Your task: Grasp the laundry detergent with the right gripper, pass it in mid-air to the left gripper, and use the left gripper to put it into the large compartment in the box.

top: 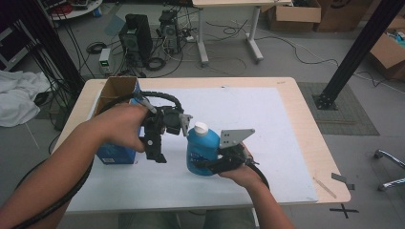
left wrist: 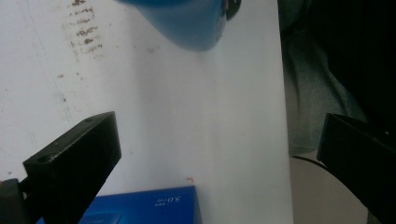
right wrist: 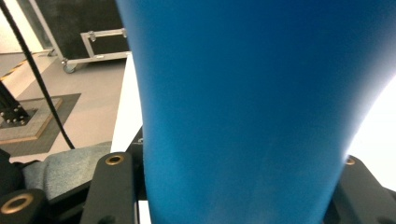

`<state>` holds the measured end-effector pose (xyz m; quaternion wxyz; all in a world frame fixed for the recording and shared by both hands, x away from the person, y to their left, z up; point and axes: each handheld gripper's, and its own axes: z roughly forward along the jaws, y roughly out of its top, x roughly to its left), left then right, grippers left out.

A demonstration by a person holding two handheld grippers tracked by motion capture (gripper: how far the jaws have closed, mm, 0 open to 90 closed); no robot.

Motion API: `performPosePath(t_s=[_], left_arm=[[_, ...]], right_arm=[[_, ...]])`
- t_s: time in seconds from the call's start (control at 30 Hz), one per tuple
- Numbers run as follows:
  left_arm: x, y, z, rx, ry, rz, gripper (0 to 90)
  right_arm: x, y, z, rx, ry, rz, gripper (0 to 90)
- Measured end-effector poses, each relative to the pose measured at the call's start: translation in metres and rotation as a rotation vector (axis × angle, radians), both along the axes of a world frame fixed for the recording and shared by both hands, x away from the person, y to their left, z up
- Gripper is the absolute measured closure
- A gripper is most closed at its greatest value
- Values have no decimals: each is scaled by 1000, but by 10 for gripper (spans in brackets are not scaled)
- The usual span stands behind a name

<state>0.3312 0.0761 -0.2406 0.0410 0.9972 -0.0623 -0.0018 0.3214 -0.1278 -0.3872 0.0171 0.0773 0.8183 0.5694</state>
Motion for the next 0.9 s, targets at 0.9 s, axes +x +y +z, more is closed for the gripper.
performPosePath(t_s=[0.9], left_arm=[[-7,-20,1,15,24,-27,1]], right_arm=[[-3,60,-1,-24,-53,156,444]])
